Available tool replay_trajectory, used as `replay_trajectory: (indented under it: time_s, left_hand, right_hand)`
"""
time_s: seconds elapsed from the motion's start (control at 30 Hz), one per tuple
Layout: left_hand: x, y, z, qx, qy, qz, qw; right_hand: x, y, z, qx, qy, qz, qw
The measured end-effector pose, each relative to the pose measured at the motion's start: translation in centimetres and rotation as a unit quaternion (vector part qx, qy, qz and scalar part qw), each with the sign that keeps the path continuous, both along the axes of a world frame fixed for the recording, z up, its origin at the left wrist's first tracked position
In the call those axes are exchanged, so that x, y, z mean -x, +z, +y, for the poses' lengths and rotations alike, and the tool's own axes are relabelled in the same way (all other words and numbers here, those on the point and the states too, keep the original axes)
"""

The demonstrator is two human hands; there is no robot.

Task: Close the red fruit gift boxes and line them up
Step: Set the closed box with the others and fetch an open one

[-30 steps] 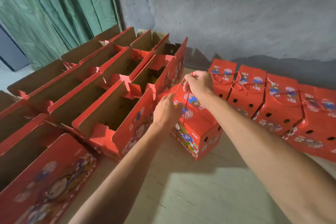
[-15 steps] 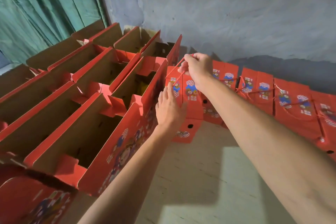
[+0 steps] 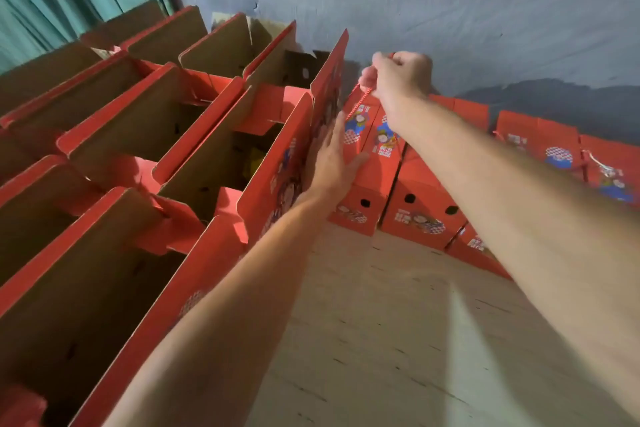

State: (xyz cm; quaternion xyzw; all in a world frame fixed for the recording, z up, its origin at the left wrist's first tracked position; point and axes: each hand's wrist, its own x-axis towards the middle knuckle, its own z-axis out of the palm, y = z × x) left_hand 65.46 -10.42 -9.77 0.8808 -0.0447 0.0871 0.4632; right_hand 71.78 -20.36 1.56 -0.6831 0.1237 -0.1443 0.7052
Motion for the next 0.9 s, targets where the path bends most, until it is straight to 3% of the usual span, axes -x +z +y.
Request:
replay_trajectory:
  time_s: [0.13,0.33,0.5,0.63,0.77,0.9]
  left_hand:
    - [-4.6,-0.4,-1.5,0.001,-0.017,0.003,1.000]
    - [-8.0,-0.3,-3.0,-0.101,-0.009,-0.006,0.995]
    - [-6.0,1.8,-2.3,-0.137,-0.015,0.048,0.989]
    - [-1.5,5.4,-1.4,-0.098,-0.035,0.065,0.992]
    - [4.6,9.7,0.6,-0.058,-0.014,0.025,0.998]
    - [11.6,12.5,3.4,-0.088,0.031,-0.013,0.996]
  right_hand:
    - [-3.7,-0.5,-1.5,0.027,-0.023,-0.003,0.999]
    - [-4.2,-3.2,-3.1,0.122,-0.030,0.011,0.992]
    - [-1.2,-2.4,-2.9,0.309,-0.031,0.040,0.950]
    - [2.9,-1.6,-2.8,0.435,-0.010,0.071,0.898]
    - [8.8,-0.8,-1.5,0.439,0.000,0.038,0.898]
    - [15.8,0.6,2.2,0.372,0.029,-0.001,0.928]
